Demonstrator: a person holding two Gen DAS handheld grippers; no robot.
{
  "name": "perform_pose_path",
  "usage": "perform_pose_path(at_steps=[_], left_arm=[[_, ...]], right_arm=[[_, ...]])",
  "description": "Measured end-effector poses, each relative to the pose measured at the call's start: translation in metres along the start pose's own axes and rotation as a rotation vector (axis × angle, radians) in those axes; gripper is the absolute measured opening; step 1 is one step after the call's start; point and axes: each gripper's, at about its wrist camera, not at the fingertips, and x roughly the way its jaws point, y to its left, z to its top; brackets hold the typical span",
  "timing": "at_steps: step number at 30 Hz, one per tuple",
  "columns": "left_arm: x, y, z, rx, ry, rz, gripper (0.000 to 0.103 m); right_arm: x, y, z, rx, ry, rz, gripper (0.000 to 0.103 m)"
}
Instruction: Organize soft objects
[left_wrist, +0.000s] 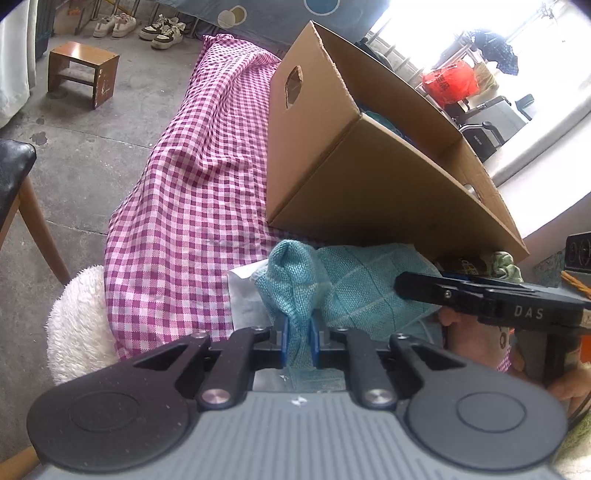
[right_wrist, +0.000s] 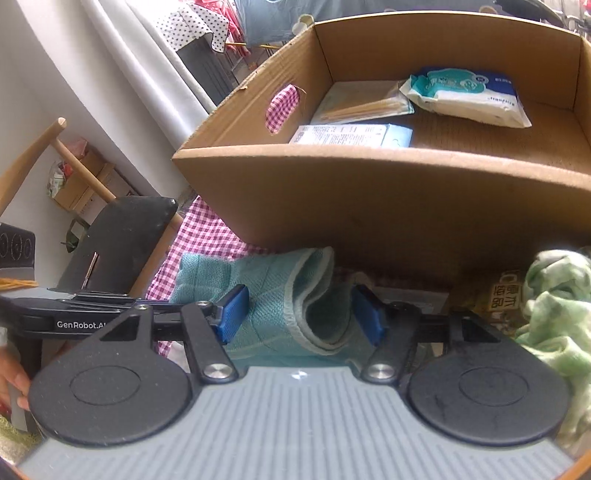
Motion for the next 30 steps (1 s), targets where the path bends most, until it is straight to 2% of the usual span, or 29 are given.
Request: perform_pose_path(at_steps=[2,3,5,7,10,16,21,27,30], left_arm=[[0.001,0.000,0.000,-0.002,0.000,-0.001,0.012],[0.002,0.001,-0.001,-0.004,0.000,-0.002,0.012],[0.002,0.002,-0.002,-0.009,-0.006,-0.008,0.012],[0.001,0.003,-0.003,-0.019,-0.015,-0.017,0.012],[-0.002,0.002,-0.004,-0.041,-0.020,-0.034,0.011],[-0.031,-0.004,0.005,-0.089,-0.046,-0.115,0.011],[-0.066,-0.025,0.033,-0.060,-0.124,-0.163,0.011],[-0.087,-0.066,0.092,0.017,-0.206,-0.241,0.011],[-0.084,-0.086,0.129,0.063,-0.229,-0.242,0.011]], right_arm=[[0.007,-0.002,-0.002,0.020,0.016,0.015,0.059],[0.008,-0.002,-0.003,0.024,0.016,0.018,0.054],[0.007,-0.001,-0.006,0.026,0.009,0.028,0.043],[0.003,0.002,-0.010,0.026,0.002,0.038,0.022],[-0.008,0.003,-0.014,0.025,0.000,0.070,0.011],[-0.051,0.006,0.002,0.008,-0.045,0.188,0.008],[-0.082,0.004,0.033,-0.008,-0.090,0.271,0.008],[-0.117,-0.007,0.093,-0.019,-0.167,0.355,0.008],[-0.126,-0.018,0.130,-0.033,-0.213,0.342,0.008]])
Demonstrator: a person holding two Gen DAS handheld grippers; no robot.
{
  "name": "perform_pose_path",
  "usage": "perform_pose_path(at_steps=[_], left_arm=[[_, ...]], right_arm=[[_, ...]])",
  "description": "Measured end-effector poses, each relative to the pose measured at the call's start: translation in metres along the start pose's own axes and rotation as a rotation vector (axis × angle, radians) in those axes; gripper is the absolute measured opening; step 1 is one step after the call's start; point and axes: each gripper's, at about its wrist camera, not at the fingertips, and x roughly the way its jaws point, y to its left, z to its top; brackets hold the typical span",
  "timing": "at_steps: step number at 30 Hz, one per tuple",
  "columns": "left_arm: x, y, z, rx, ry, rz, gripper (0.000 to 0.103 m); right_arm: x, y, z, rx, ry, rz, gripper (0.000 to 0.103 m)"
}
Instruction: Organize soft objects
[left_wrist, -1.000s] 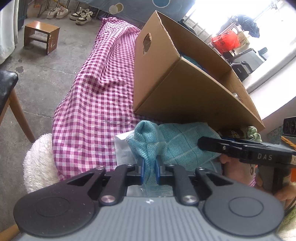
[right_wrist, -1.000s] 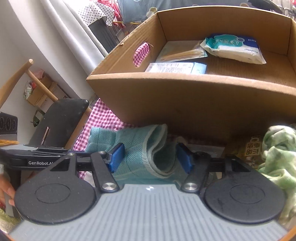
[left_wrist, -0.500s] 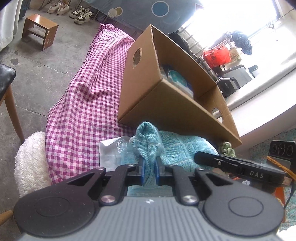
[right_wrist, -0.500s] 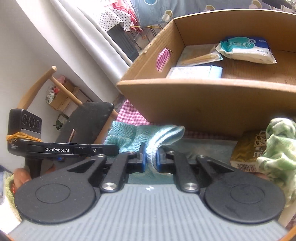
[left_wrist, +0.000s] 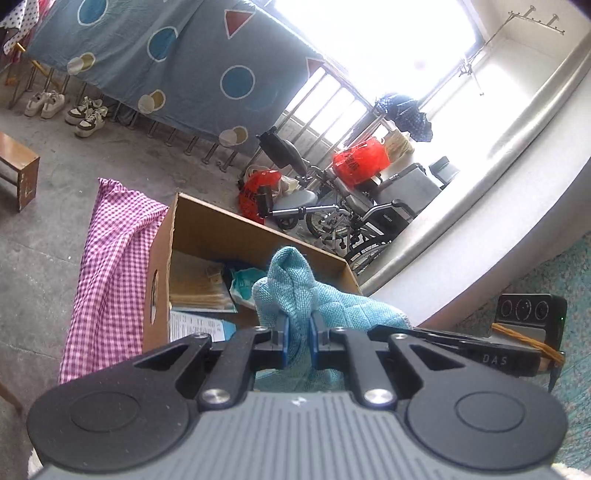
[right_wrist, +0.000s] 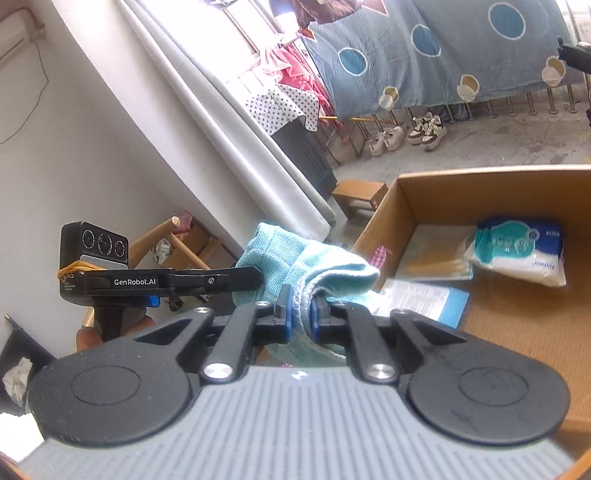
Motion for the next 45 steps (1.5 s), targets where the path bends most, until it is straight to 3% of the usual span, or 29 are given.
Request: perform_pose_path(at_steps=[6,13,17,21,23,24,25,32,35,39,45], left_arm=[[0.055,-0.008,0.047,0.083,0.005,0.071,0.011],[0.113,0.017,0.026,0.133,0.142,0.199,0.011],[0.117,0.035,0.001,0.152,0.229,0.228,0.013],[0.112,0.040,-0.012,0.170,0.271,0.256,0.022],[0.105,0.039,-0.013,0.163,0.264,0.256,0.034],[0.101,0.039,-0.013,0.162,0.255,0.260,0.039],[0.097,0.038,-0.013,0.158,0.245,0.248,0.049],[0.056,0.023,-0.012,0.139,0.113,0.231,0.063],[0.034,0.019,-0.016,0.138,0.040,0.233,0.070],[0.011,0.016,-0.028,0.136,-0.029,0.260,0.079],[-0.010,0.031,-0.055,0.086,-0.061,0.292,0.082]], right_arm=[[0.028,-0.038,0.039,-0.030,-0.002,-0.086,0.008],[0.097,-0.083,0.000,0.015,0.241,-0.133,0.008],[0.121,-0.095,-0.025,0.050,0.415,-0.125,0.010],[0.130,-0.106,-0.031,0.100,0.510,-0.130,0.019],[0.128,-0.111,-0.026,0.123,0.522,-0.149,0.035],[0.126,-0.114,-0.024,0.134,0.520,-0.158,0.049],[0.122,-0.116,-0.020,0.137,0.508,-0.164,0.052],[0.106,-0.099,0.012,0.068,0.382,-0.194,0.051],[0.124,-0.087,0.021,0.042,0.381,-0.166,0.037],[0.165,-0.078,0.014,0.037,0.471,-0.125,0.028],[0.225,-0.091,-0.019,0.120,0.708,-0.118,0.029]])
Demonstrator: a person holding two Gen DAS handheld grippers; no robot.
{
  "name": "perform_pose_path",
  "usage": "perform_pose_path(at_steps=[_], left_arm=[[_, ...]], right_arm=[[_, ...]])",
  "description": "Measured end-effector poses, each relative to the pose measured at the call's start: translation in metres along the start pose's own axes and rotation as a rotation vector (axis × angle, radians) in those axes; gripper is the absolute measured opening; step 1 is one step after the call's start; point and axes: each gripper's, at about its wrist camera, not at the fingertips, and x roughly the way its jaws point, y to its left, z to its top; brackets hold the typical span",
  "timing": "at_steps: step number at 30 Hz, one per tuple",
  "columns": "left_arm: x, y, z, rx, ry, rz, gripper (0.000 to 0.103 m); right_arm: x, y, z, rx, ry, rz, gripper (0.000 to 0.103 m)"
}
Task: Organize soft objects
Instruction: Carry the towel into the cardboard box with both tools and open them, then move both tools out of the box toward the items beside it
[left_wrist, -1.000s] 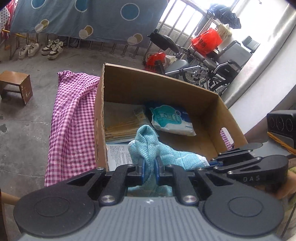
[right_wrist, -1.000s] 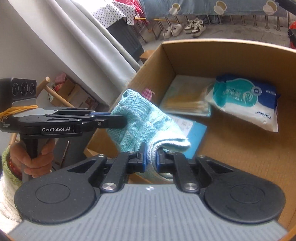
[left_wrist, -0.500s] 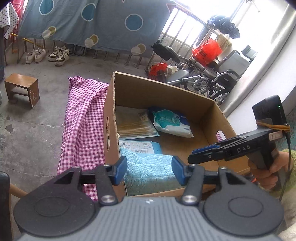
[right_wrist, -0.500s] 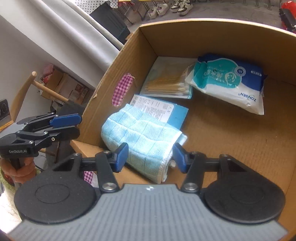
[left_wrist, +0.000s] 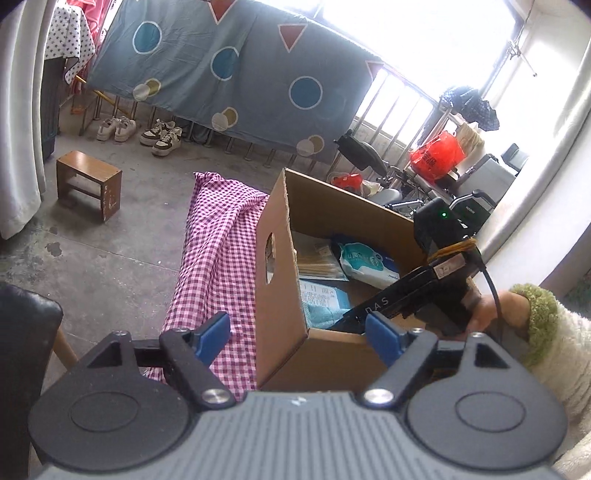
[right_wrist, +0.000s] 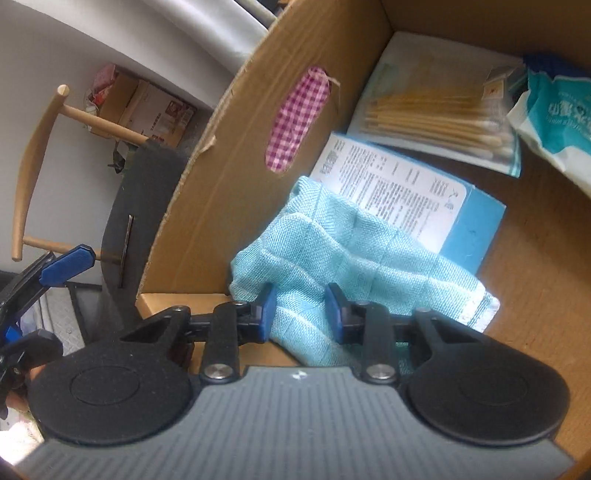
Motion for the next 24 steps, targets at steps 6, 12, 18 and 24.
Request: perform_pose_path(at_steps=[6,12,18,24], left_arm=[[-0.006,0.022,-0.027,-0.080,0.022,0.015,0.082],[-0.016,0.040,-0.041,-0.141,0.004,0.021,0.082],[-0.022,0.035,-0.048,-0.123,-0.004,0.040,0.083],[-0.023,0.034,-0.055,-0.117,0.005,0.059,0.083]], right_arm=[[-0.006,-0.001,0.007,0.055,0.034,0.010,0.030],[-0.026,0.009,0.018,0.036,-0.094,-0.032,0.031],[0.012,-0.010,0.015,0.097,0.012,-0.049,0.030],[-0.031,-0.013,0.003,0.099,-0.065,-0.062,0.052]])
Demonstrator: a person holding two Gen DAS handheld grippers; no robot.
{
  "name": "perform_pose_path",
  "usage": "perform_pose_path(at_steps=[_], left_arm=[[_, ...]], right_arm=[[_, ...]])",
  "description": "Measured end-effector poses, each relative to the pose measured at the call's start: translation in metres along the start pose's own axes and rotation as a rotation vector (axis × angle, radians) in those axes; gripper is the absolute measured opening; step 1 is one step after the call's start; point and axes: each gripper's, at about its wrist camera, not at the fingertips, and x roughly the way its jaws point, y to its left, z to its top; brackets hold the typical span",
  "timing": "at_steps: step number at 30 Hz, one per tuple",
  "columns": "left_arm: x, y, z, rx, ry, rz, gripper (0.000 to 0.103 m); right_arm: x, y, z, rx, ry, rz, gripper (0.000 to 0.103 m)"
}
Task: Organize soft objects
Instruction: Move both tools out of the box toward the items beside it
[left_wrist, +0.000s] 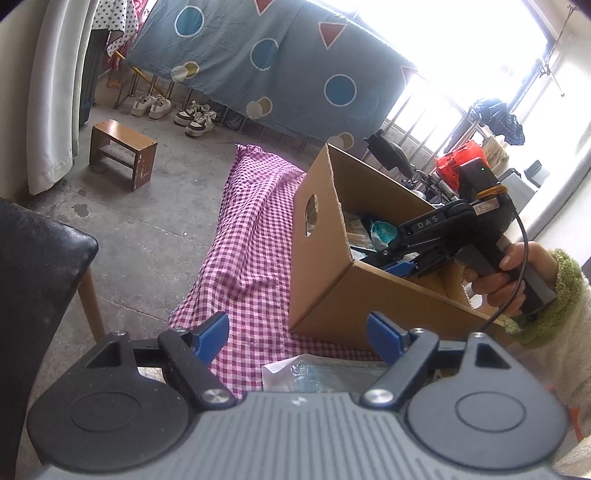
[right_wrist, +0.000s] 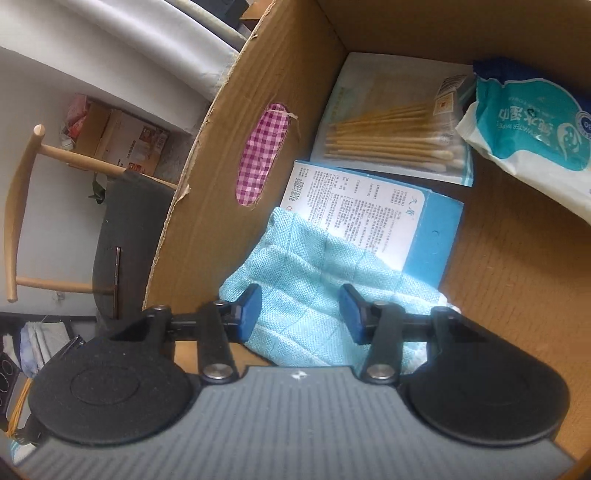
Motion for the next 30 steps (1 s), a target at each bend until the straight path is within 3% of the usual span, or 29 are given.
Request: perform_pose_path(at_steps=[5,7,10,13,18,21,26,30], left_arm=[[0.003,-0.004,-0.005,-0.008,0.012,-0.017,0.084],[0.005,-0.009,-0.005,-0.003,0.021,-0.020,0.084],[0.006,-0.017,-0.006,-0.005,0.028,-0.027,0.086],[0.005,-0.023,-0.010,-0.006,0.032,-0.040,0.086],[0.013,-0.037,-0.012,0.014,0.071,-0.076,0.086],[0.022,-0.054,-0.012,0.048,0.098,-0.094,0.086],[0.041,-0.093,-0.017,0.124,0.147,-0.176,0.086],[0.061,-0.139,-0.032,0.235,0.214,-0.258,0.086]], right_arm=[[0.024,-0.015,-0.011,0.052,0.083,-0.053,0.056],[0.019,-0.016,-0.011,0.065,0.063,-0.035,0.057],[-0.009,-0.013,-0.018,0.042,-0.030,-0.011,0.058],[-0.059,-0.011,-0.046,0.035,-0.162,0.058,0.063],[-0.155,-0.019,-0.131,-0.003,-0.419,0.224,0.078],[-0.194,-0.031,-0.188,0.000,-0.540,0.275,0.081],[-0.210,-0.060,-0.274,0.071,-0.703,0.207,0.081],[-0.179,-0.089,-0.313,0.184,-0.770,0.118,0.081]])
